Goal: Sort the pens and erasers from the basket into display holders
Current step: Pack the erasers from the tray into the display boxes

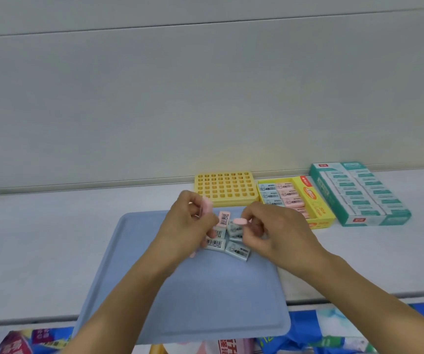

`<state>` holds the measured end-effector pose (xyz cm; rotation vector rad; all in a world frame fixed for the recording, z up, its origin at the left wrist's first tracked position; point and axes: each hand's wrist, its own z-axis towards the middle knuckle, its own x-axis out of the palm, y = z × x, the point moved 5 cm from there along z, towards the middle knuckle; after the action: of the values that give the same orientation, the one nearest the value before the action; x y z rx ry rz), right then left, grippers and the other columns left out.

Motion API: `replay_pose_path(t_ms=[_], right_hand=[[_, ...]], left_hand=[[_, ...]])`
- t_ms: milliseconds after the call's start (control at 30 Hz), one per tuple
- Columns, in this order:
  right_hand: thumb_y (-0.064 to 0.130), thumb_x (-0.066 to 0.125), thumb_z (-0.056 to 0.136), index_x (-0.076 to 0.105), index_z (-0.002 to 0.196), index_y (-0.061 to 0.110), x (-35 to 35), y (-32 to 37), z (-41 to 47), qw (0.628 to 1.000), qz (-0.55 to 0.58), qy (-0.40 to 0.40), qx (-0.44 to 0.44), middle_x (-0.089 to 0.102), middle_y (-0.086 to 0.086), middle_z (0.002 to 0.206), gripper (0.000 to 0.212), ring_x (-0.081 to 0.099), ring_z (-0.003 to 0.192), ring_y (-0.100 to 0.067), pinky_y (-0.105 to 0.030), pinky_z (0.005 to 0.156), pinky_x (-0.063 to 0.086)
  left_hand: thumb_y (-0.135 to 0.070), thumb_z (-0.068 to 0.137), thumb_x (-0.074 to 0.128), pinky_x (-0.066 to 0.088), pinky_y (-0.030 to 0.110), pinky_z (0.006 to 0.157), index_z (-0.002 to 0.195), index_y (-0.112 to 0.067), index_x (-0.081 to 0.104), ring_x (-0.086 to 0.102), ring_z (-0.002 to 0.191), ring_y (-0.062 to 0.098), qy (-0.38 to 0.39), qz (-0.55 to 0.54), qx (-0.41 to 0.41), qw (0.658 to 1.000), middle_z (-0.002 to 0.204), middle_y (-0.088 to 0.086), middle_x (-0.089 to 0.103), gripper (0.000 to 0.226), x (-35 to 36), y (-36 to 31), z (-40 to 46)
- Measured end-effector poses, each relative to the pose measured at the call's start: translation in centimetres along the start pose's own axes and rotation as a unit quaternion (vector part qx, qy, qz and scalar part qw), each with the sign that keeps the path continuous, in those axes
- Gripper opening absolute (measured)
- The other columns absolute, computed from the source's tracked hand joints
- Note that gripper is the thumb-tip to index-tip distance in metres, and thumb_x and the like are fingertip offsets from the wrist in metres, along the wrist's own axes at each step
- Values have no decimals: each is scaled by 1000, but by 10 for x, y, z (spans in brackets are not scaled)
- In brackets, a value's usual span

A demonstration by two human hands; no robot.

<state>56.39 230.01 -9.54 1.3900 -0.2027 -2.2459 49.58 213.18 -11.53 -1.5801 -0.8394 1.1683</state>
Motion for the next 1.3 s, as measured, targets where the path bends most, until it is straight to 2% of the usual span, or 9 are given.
replay_pose_path(t_ms=[133, 233, 400, 567, 667, 867, 1033, 1167, 1300], right_hand=[[10, 66, 80, 56, 86, 23, -6, -12, -4, 988, 152, -36, 21, 60, 11, 75, 17, 60, 66, -12, -39, 57, 53], [4, 67, 79, 65, 87, 18, -15, -13, -9, 978, 196, -64, -17, 64, 11, 82, 16, 63, 74, -9, -32, 64, 53], [-2, 73, 78, 72, 92, 9, -34, -24, -12, 982, 156, -94, -49, 69, 1, 87, 18, 64, 79, -12, -31, 69, 53], [27, 83, 75, 69, 103, 25, -42, -35, -14, 983, 166, -69, 32, 66, 14, 94, 32, 62, 87, -4, -13, 77, 47], [21, 80, 79, 70, 96, 22, -47, -37, -12, 985, 146, -88, 33, 67, 9, 86, 20, 63, 79, -8, -22, 70, 51], [36, 60, 90, 60, 91, 24, -51, -51, -3, 994, -108, 17, 3, 55, 9, 77, 13, 52, 71, -16, -32, 56, 37], [43, 57, 89, 60, 94, 28, -72, -93, 7, 976, -187, 54, 95, 61, 8, 85, 16, 58, 81, -18, -31, 61, 37], [46, 59, 90, 64, 104, 26, -58, -100, 9, 974, -159, 145, 74, 59, 9, 106, 25, 55, 98, -15, -36, 77, 49], [50, 55, 91, 65, 113, 27, -44, -105, 10, 957, -188, 216, 45, 50, 10, 122, 34, 48, 108, -10, -33, 80, 50]], left_hand=[[-6, 89, 49, 34, 24, 43, 84, -13, 39, 37, 50, 15, 91, -225, -120, 963, 58, -1, 38, 13, 31, -12, -2], [-33, 95, 55, 25, 21, 42, 83, -15, 50, 26, 51, 12, 150, -202, -145, 957, 61, -3, 29, 22, 50, -16, -2], [-31, 97, 56, 25, 17, 39, 79, -13, 66, 33, 50, 8, 192, -227, -118, 947, 63, 0, 49, 28, 65, -21, 0], [-26, 90, 65, 35, 18, 42, 92, -5, 68, 41, 54, 11, 140, -228, -53, 962, 70, 7, 56, 21, 72, -26, 5], [-28, 86, 69, 34, 18, 43, 92, -7, 69, 41, 53, 12, 126, -222, -50, 966, 72, 11, 53, 22, 78, -25, 6], [-20, 96, 59, 33, 17, 43, 107, -8, 68, 45, 52, 7, 139, -201, -48, 969, 78, 1, 69, 19, 91, -26, 6], [-20, 101, 52, 37, 18, 44, 109, -16, 68, 48, 52, 6, 134, -142, -49, 980, 82, -1, 72, 18, 96, -27, 9], [-22, 101, 51, 44, 22, 49, 111, -23, 67, 60, 61, 8, 148, -98, -60, 982, 103, -8, 73, 18, 99, -25, 10], [-22, 101, 52, 44, 22, 48, 116, -20, 65, 64, 64, 11, 157, -118, -91, 976, 110, -9, 72, 20, 99, -21, 11]])
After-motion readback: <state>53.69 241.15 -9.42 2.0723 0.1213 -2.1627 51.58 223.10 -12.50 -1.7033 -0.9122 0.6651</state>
